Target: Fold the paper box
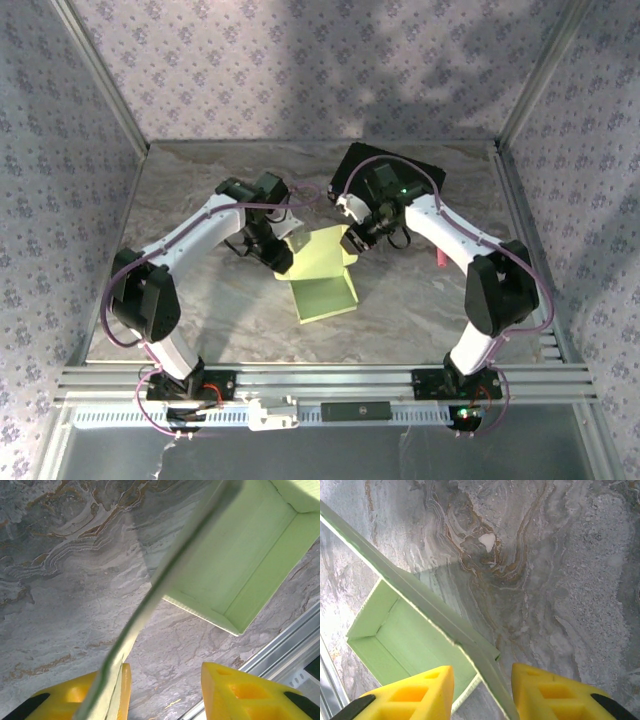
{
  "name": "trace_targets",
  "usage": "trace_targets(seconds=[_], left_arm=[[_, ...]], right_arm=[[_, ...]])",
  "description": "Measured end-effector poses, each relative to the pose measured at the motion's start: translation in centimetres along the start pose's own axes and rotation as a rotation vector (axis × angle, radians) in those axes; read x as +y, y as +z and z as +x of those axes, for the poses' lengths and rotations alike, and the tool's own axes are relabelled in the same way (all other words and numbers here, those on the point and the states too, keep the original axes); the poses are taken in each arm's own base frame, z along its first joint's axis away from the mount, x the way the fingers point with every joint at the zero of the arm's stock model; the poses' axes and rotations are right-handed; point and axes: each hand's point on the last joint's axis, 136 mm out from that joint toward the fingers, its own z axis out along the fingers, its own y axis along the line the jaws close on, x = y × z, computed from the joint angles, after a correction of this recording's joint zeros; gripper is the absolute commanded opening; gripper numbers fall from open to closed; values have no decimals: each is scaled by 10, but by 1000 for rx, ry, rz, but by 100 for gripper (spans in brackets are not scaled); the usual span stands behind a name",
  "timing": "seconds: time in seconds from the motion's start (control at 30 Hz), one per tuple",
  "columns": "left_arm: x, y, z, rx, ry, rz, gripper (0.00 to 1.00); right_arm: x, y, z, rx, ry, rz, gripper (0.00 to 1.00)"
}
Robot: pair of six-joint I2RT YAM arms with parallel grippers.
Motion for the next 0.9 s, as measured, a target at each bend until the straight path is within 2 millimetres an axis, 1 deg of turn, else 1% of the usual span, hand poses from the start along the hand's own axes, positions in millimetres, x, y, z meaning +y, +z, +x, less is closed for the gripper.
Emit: trace_targets(seconds=[0.1, 0.17, 0.33, 0.5, 0.67, 0.9], left_arm=[[0, 0, 0, 2, 4, -8, 43], [1, 0, 1, 4, 5, -16, 43], [3, 0, 1, 6, 6, -29, 42], [4, 0, 3, 14, 4, -32, 38], [5, 1, 4, 19, -9, -39, 30], [9, 7, 7, 41, -40, -52, 29]], right_arm=[[0, -1, 0, -2, -5, 5, 36], [-1, -2, 1, 1, -7, 5, 31], [-1, -2, 4, 13, -8, 8, 27], [-2, -4, 1, 9, -17, 12, 21], [-2, -8, -4, -2, -25, 18, 15], [0, -6, -4, 4, -32, 21, 12]])
